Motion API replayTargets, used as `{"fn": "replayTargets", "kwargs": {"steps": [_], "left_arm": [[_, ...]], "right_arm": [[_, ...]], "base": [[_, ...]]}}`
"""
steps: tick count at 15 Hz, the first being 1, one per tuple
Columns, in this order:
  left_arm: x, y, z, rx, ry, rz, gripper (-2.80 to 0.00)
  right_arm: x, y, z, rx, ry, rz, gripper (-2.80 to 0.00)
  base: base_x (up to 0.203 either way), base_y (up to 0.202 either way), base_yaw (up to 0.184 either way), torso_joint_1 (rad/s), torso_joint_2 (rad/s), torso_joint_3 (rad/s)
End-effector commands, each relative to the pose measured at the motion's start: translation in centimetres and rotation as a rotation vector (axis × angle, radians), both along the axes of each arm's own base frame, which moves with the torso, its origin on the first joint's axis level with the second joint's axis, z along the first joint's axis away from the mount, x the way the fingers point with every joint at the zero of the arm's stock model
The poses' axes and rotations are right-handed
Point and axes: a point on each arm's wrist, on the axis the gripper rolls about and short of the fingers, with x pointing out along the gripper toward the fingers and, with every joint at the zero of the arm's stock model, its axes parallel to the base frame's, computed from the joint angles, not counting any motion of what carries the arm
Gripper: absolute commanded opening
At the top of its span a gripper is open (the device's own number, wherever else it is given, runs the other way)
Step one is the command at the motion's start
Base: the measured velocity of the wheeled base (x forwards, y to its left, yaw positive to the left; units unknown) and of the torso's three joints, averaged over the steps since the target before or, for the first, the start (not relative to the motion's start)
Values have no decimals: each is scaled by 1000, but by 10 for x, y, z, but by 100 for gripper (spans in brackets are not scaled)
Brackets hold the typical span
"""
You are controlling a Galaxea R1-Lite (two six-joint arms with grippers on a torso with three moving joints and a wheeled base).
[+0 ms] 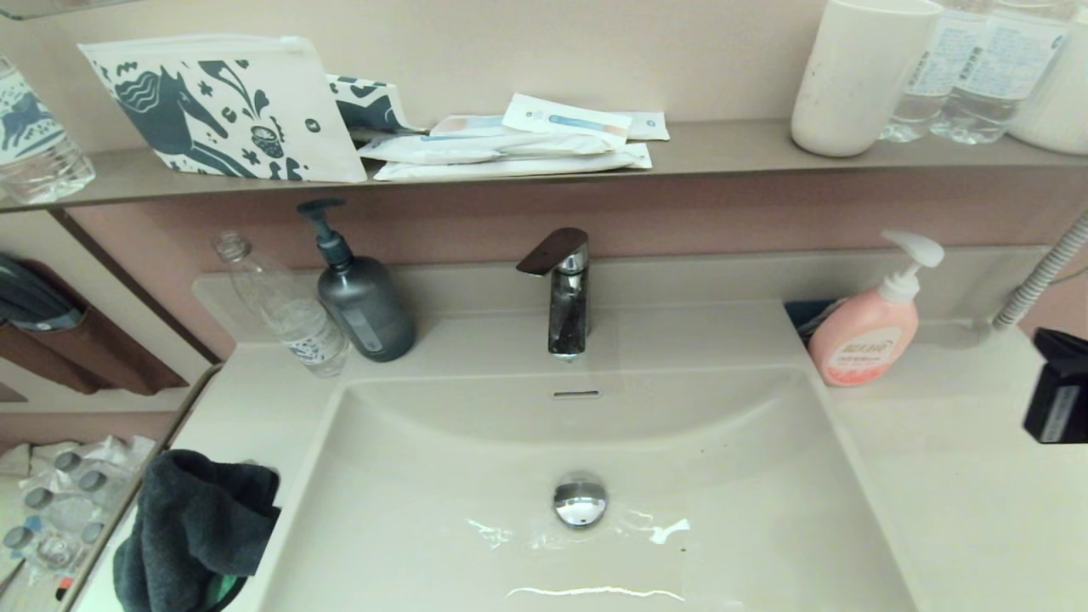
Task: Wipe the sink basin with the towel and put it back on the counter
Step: Pick up the cloth
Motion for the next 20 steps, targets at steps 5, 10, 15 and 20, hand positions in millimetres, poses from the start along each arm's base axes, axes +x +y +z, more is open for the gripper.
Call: {"fn": "replayTargets", "kwargs": {"steps": [5, 10, 15, 20], "left_arm": [[0, 0, 0, -1, 1, 1, -280], [0, 0, 0, -1, 1, 1, -280], [0, 0, 0, -1, 1, 1, -280], [0, 0, 0, -1, 1, 3, -280]], "right_arm": [[-123, -58, 8, 34, -211, -286, -280], [-187, -61, -23, 0, -188, -405, -280], [-213, -57, -42, 5, -305, -249, -280], [-193, -52, -94, 104, -289, 25, -280]], "base": [[0, 0, 0, 0, 0, 0], [0, 0, 0, 0, 0, 0], [0, 0, 0, 0, 0, 0], [0, 0, 0, 0, 0, 0]]}}
